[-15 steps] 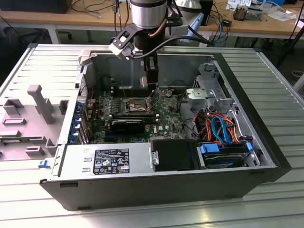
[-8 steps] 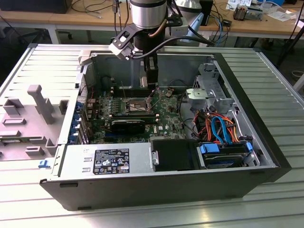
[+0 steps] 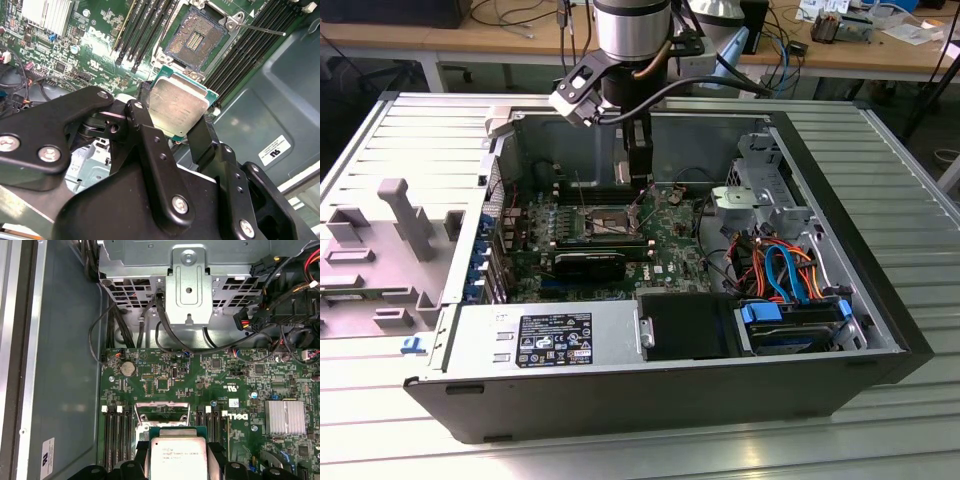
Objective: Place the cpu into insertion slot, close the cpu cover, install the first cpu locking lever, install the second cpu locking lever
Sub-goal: 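Place the cpu into insertion slot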
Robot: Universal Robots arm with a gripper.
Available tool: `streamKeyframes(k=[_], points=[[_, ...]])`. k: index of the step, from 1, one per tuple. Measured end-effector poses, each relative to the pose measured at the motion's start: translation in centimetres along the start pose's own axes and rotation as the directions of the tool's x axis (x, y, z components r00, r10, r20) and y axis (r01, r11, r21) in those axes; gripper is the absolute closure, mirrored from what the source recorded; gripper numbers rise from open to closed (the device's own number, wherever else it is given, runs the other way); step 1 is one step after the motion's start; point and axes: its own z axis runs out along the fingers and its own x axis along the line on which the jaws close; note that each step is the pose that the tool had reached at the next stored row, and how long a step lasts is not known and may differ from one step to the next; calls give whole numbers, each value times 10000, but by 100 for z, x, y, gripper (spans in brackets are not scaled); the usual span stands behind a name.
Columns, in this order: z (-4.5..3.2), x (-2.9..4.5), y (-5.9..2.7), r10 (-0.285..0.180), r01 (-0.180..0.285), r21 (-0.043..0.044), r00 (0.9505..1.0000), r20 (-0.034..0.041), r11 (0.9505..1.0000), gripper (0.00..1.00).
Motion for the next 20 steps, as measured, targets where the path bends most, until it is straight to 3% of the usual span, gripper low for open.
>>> streamKeyframes(k=[17, 19, 20], points=[[5, 0, 0, 305, -305, -7, 9995, 27, 9995, 46], [111, -6, -16, 313, -313, -6, 9995, 28, 9995, 46], [112, -7, -16, 313, -313, -7, 9995, 28, 9995, 46]])
